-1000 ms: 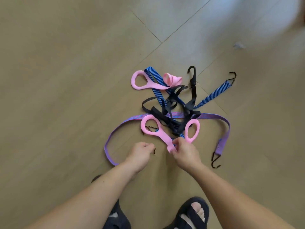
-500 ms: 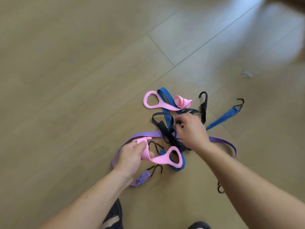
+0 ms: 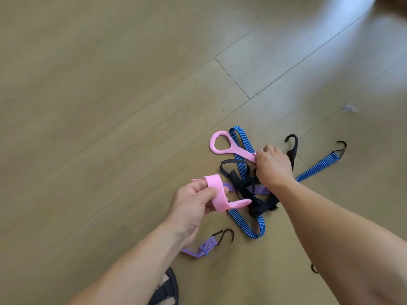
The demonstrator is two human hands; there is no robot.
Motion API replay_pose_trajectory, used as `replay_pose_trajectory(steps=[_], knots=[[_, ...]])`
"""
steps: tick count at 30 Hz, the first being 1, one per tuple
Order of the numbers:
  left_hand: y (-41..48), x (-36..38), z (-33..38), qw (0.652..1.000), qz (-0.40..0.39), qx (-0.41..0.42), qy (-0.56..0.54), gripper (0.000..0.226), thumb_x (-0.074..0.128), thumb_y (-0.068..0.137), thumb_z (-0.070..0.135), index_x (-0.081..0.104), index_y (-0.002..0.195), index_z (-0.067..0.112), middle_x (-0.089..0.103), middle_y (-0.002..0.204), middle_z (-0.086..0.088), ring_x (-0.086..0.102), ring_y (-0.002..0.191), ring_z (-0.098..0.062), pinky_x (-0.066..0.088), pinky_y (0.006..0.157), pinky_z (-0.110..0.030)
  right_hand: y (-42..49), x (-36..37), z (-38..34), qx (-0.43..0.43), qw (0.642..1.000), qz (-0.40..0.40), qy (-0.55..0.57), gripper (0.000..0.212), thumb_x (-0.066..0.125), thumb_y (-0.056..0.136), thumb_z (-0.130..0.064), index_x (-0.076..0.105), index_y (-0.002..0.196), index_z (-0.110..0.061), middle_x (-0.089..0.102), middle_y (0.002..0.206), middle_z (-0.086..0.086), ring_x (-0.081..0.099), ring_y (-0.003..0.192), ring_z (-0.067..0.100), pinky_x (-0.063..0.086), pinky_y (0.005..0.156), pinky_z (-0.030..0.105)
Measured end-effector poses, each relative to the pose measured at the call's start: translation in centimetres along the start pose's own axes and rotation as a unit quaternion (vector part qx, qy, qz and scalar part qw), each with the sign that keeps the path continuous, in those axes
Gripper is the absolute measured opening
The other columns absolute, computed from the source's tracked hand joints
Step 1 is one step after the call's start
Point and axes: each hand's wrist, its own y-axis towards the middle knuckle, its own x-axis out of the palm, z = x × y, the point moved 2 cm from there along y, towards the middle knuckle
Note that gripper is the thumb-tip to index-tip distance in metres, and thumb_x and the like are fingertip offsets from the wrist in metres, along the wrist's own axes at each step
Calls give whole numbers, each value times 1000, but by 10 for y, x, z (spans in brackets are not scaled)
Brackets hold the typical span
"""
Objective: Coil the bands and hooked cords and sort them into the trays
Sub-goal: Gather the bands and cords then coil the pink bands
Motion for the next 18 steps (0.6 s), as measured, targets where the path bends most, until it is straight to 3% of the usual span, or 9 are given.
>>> replay_pose_trajectory(steps=[5, 7, 9, 11, 14, 16, 18], knots=[[-21, 6, 8, 1000, 2, 23, 16, 25, 53, 92, -4, 74, 84, 8, 75, 82, -10, 65, 74, -24, 55, 78, -37, -19, -1, 18, 20, 994, 19, 106, 35, 44, 97, -25, 48, 130, -12, 47, 134, 10, 44, 118, 31, 45, 88, 40], [-16, 8, 5, 999, 7, 40, 31, 26, 56, 91, -1, 74, 77, 11, 75, 79, -9, 64, 72, -20, 53, 77, -34, -11, 3, 24, 41, 984, 52, 164, 43, 44, 100, -31, 41, 140, -14, 39, 147, 10, 37, 132, 31, 41, 100, 43], [-5, 10, 0, 997, 11, 55, 50, 26, 56, 91, 0, 74, 77, 12, 76, 80, -9, 65, 72, -19, 53, 76, -32, 3, 10, 25, 35, 981, 26, 191, 54, 45, 99, -33, 29, 150, -21, 27, 157, 10, 26, 142, 31, 34, 109, 46], [8, 13, -6, 997, 12, 57, 51, 24, 54, 91, -2, 73, 80, 9, 75, 82, -13, 68, 71, -21, 57, 71, -30, 14, 23, 22, 19, 987, -27, 156, 60, 51, 96, -33, 27, 150, -23, 34, 152, 13, 34, 137, 35, 37, 105, 48], [17, 15, -10, 998, 11, 52, 42, 32, 49, 92, -6, 73, 79, 12, 73, 77, -9, 69, 55, -16, 54, 55, -18, 15, 39, 17, 40, 996, -18, 77, 35, 51, 93, -27, 52, 128, -22, 54, 117, 9, 52, 108, 32, 41, 82, 41], [12, 17, -8, 997, 12, 48, 51, 35, 49, 92, -5, 72, 76, 15, 72, 77, -7, 68, 54, -12, 51, 53, -15, 10, 36, 15, 84, 984, 31, 152, 26, 48, 97, -29, 60, 119, -24, 60, 112, 7, 56, 105, 31, 42, 83, 40], [-1, 19, 0, 997, 18, 46, 51, 33, 50, 92, -4, 71, 73, 14, 71, 77, -9, 67, 55, -10, 50, 53, -14, -4, 14, 16, 144, 925, 78, 343, 22, 50, 97, -34, 62, 114, -25, 65, 111, 4, 59, 105, 28, 46, 88, 41]])
